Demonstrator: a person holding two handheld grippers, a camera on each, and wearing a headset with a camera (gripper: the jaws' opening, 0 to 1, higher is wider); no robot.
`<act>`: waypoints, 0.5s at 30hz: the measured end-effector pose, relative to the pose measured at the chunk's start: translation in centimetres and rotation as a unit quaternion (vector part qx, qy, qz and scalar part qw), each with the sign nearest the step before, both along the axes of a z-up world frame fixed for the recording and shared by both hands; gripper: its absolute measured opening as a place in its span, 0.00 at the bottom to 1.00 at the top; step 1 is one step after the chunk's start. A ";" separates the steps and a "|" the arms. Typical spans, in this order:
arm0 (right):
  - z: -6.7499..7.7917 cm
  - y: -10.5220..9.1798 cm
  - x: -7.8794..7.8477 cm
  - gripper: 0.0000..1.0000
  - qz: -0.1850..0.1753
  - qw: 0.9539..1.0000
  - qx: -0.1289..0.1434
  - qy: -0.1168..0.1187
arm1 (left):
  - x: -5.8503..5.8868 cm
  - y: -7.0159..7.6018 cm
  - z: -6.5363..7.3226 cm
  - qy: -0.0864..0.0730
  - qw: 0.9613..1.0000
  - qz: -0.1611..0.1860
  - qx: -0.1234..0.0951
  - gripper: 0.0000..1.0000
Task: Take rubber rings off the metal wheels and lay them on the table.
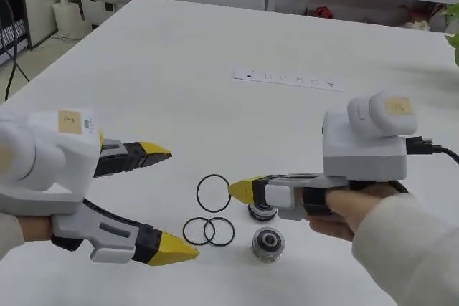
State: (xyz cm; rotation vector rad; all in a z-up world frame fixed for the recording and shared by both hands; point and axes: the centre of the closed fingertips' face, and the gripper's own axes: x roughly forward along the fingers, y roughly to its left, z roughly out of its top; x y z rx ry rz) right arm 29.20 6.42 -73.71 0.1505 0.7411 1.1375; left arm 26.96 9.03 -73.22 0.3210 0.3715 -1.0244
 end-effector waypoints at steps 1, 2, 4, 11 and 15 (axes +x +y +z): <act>-0.3 0.1 -0.2 0.00 0.004 1.000 -0.004 0.005 | -0.1 0.0 0.0 0.001 1.000 -0.002 0.000 0.86; -0.5 0.2 -0.3 0.00 0.005 1.000 -0.006 0.009 | -0.1 0.0 -0.1 0.002 1.000 -0.003 0.000 0.86; -1.0 0.4 -0.4 0.00 0.005 1.000 -0.005 0.021 | -0.1 0.0 -0.1 0.002 1.000 -0.004 0.000 0.86; -3.1 0.7 -0.4 0.00 0.008 0.999 -0.032 0.037 | -0.2 0.0 -0.4 0.007 1.000 -0.006 0.006 0.85; -4.0 0.6 0.0 0.00 0.000 0.998 -0.035 0.055 | -0.3 0.0 -0.7 0.012 1.000 -0.008 0.010 0.85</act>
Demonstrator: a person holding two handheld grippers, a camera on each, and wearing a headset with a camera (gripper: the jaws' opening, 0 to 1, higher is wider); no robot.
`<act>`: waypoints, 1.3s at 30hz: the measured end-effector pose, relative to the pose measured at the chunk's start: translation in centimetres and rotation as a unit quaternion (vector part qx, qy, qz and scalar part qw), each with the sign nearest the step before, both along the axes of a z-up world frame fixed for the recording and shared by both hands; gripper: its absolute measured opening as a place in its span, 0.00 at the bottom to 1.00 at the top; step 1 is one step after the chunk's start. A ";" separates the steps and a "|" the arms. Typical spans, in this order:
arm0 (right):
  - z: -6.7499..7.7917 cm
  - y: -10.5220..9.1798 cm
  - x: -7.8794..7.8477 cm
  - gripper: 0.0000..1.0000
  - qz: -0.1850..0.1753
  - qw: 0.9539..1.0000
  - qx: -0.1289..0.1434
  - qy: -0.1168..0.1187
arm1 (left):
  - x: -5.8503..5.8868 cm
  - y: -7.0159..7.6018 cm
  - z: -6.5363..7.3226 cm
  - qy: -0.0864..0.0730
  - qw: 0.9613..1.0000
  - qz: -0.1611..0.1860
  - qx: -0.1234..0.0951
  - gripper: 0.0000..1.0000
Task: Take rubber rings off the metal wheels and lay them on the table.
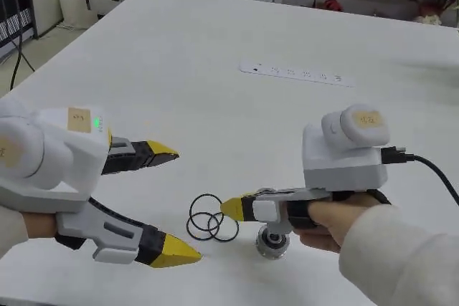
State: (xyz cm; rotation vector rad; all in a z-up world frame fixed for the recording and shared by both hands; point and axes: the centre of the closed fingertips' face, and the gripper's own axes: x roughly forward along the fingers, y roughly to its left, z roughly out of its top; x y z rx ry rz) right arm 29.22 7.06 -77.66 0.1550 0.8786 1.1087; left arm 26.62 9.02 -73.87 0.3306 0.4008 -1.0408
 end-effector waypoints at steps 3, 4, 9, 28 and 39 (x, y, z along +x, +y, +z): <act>-0.4 -0.2 0.0 0.00 -0.003 1.000 -0.005 0.003 | -0.1 -0.1 0.0 0.000 1.000 -0.003 0.002 0.85; -0.6 -0.3 0.1 0.00 -0.006 1.000 -0.006 0.007 | -0.1 -0.1 0.0 0.000 1.000 -0.003 0.001 0.85; -1.1 -0.3 0.3 0.00 -0.017 1.000 -0.004 0.025 | -0.1 -0.1 0.0 0.003 1.000 -0.003 -0.001 0.85; -2.7 0.1 -0.1 0.00 -0.017 0.999 -0.027 0.036 | -0.3 -0.1 -0.3 0.009 1.000 -0.007 0.005 0.86; -3.0 0.2 0.0 0.00 -0.018 0.999 -0.033 0.032 | -0.3 -0.1 -0.4 0.011 1.000 -0.008 0.007 0.86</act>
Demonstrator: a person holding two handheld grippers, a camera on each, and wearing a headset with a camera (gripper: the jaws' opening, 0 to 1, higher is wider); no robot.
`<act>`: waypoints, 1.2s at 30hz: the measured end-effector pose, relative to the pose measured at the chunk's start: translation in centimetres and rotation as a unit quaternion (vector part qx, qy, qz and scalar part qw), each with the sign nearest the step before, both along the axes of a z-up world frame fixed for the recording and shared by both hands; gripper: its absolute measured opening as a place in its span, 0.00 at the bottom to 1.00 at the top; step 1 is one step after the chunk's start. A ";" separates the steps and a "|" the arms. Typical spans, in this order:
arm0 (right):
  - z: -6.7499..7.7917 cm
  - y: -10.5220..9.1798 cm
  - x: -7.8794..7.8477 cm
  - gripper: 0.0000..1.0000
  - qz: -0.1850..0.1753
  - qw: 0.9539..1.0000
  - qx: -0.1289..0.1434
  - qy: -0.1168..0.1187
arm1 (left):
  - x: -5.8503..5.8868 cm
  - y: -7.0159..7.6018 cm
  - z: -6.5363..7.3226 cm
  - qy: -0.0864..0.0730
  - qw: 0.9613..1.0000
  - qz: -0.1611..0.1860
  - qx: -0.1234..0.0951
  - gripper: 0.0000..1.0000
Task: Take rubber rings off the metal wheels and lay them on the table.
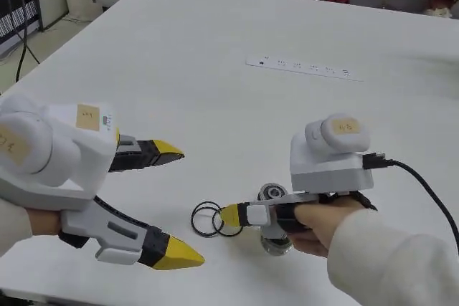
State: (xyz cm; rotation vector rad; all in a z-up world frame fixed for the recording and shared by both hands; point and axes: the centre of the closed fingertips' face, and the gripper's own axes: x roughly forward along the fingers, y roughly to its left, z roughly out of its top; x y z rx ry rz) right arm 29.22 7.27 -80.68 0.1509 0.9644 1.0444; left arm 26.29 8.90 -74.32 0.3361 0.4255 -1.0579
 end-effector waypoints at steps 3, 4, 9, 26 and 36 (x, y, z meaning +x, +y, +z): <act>0.0 0.0 0.1 0.00 0.000 1.000 0.000 -0.003 | 0.0 0.0 0.0 0.001 1.000 0.000 0.000 0.86; 0.0 0.1 0.1 0.00 0.000 1.000 0.001 -0.004 | 0.0 0.0 -0.1 0.001 1.000 0.000 0.001 0.86; 0.1 0.2 0.2 0.00 0.002 1.000 0.000 -0.010 | 0.0 0.0 -0.1 0.002 1.000 0.001 0.002 0.86; -0.2 -0.3 0.4 0.01 0.010 1.000 -0.013 -0.024 | -0.1 0.2 -0.3 0.004 1.000 0.001 0.007 0.86; 0.0 -0.7 0.6 0.02 0.018 0.999 -0.020 -0.037 | -0.2 0.2 -0.6 0.009 1.000 0.000 0.011 0.86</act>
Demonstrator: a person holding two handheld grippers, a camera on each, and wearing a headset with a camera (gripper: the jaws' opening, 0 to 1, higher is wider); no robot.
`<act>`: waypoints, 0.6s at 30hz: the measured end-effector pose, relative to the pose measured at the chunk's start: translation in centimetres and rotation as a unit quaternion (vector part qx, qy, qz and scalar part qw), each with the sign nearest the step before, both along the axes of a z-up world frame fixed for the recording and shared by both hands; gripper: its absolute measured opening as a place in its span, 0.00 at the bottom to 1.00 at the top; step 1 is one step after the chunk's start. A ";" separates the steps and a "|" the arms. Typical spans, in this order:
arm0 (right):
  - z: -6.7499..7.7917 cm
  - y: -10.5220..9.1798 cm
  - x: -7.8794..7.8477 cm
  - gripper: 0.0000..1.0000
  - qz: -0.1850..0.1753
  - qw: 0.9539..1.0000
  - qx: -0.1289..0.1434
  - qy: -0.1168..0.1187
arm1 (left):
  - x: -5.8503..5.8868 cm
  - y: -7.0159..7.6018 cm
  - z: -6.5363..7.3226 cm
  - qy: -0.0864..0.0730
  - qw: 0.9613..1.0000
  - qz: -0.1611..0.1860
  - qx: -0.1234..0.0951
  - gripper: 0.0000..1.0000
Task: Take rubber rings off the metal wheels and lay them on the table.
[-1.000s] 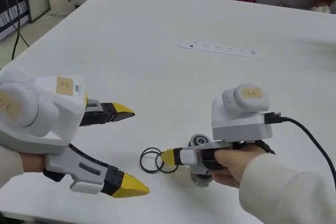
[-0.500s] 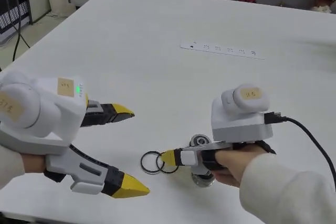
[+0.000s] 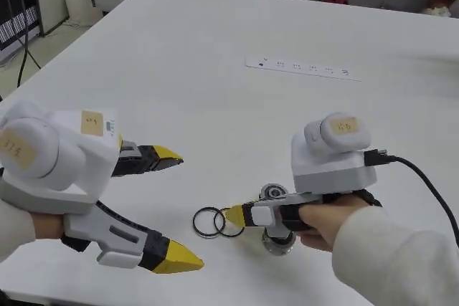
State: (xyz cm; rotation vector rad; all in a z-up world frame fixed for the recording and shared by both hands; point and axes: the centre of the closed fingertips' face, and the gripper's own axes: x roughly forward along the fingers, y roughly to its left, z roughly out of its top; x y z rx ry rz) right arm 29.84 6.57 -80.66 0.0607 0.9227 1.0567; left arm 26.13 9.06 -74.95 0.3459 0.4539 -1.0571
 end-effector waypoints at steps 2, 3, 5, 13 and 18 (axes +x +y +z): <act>0.1 0.0 0.0 0.02 0.005 1.000 0.001 -0.002 | 0.0 0.0 0.0 0.001 1.000 0.001 -0.001 0.86; 0.2 0.0 0.0 0.02 0.006 1.000 0.002 -0.003 | 0.0 0.0 -0.1 0.004 1.000 0.001 -0.002 0.86; 0.3 0.0 0.0 0.03 0.011 1.000 0.001 -0.006 | -0.1 0.0 -0.3 0.008 1.000 0.001 0.001 0.86; 1.5 -0.5 0.6 0.04 0.007 1.000 0.008 -0.019 | -0.2 0.0 -0.4 0.010 1.000 -0.002 0.004 0.86; 2.5 -0.9 1.2 0.05 -0.004 1.000 0.021 -0.021 | -0.2 0.0 -0.6 0.012 1.000 -0.004 0.007 0.85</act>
